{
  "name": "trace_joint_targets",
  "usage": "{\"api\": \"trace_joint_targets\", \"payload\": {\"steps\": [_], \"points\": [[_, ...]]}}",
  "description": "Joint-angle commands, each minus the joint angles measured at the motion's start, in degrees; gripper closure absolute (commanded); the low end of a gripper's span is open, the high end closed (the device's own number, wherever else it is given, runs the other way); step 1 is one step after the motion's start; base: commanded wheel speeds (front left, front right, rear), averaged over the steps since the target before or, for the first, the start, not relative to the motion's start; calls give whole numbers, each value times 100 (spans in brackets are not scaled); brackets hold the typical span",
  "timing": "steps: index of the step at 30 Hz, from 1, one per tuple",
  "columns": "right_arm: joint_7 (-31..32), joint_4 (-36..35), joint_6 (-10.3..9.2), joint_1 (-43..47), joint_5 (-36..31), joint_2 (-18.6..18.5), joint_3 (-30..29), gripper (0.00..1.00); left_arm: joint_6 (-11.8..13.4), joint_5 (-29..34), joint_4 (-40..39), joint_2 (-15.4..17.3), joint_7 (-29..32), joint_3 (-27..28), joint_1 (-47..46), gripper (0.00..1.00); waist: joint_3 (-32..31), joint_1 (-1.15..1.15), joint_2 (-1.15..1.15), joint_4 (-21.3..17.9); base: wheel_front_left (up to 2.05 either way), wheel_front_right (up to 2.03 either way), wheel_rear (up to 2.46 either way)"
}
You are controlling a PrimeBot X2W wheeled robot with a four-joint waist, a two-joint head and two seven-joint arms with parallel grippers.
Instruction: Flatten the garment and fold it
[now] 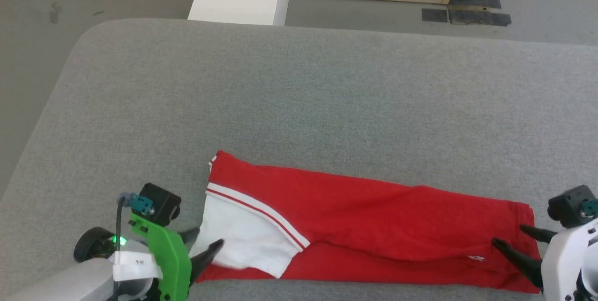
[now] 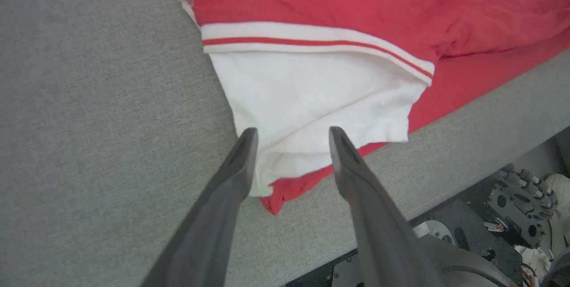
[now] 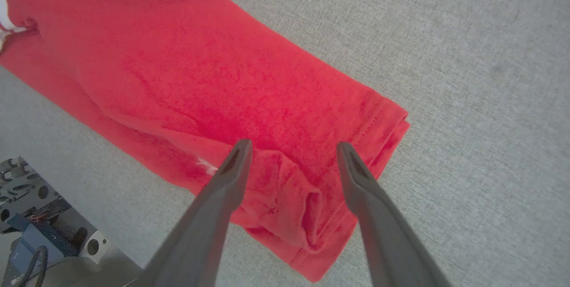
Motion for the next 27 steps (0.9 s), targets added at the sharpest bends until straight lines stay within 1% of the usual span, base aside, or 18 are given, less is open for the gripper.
{"api": "trace_joint_targets", "payload": {"steps": [1, 4, 6, 9, 10, 12, 14, 16, 17, 19, 20, 22, 25, 26, 27], "points": [[19, -19, -8, -102, 81, 42, -39, 0, 11, 37, 46, -88, -116, 62, 89, 0, -81, 0, 0, -6, 0, 0, 0], [116, -90, -8, -95, 273, 113, -201, 0, 64, -44, 77, -179, -351, 202, 113, 0, -215, 0, 0, -11, 0, 0, 0], [197, -161, -8, -67, 371, 185, -375, 0, 146, -121, 77, -243, -590, 347, 148, 0, -324, 0, 0, -11, 0, 0, 0], [323, -252, -8, 43, 496, 427, -780, 0, 407, -381, 69, -408, -1141, 709, 293, 0, -469, 0, 0, 2, 0, 0, 0], [364, -279, -8, 94, 506, 545, -951, 0, 545, -490, 88, -479, -1390, 877, 366, 0, -505, 0, 0, 13, 0, 0, 0], [438, -332, -8, 193, 456, 767, -1238, 0, 735, -591, 114, -618, -1862, 1145, 477, 0, -543, 0, 0, 38, 0, 0, 0], [496, -398, -8, 288, 349, 1019, -1484, 0, 914, -586, 192, -752, -2334, 1386, 572, 0, -552, 0, 0, 62, 0, 0, 0], [563, -454, -8, 385, 205, 1287, -1683, 0, 1105, -440, 276, -895, -2593, 1617, 649, 0, -545, 0, 0, 87, 0, 0, 0], [595, -485, -8, 428, 129, 1391, -1742, 0, 1207, -331, 310, -971, -2655, 1744, 683, 0, -539, 0, 0, 97, 0, 0, 0], [679, -535, -8, 522, -24, 1650, -1879, 0, 1394, 100, 379, -1154, -2712, 2046, 765, 0, -514, 0, 0, 117, 0, 0, 0], [738, -557, -8, 570, -108, 1786, -1944, 0, 1484, 479, 395, -1290, -2718, 2303, 820, 0, -499, 0, 0, 128, 0, 0, 0], [850, -595, -8, 635, -264, 1993, -2042, 0, 1558, 1151, 397, -1564, -2721, 2749, 1019, 0, -468, 0, 0, 135, 0, 0, 0], [1064, -624, -8, 723, -528, 2232, -2148, 0, 1528, 2134, 385, -1945, -2722, 3332, 1375, 0, -419, 0, 0, 130, 0, 0, 0], [1166, -623, -8, 753, -632, 2316, -2192, 0, 1480, 2539, 373, -2058, -2722, 3500, 1487, 0, -400, 0, 0, 122, 0, 0, 0], [1257, -608, -8, 773, -721, 2381, -2240, 0, 1420, 2802, 361, -2171, -2723, 3615, 1588, 0, -386, 0, 0, 115, 0, 0, 0]]}}
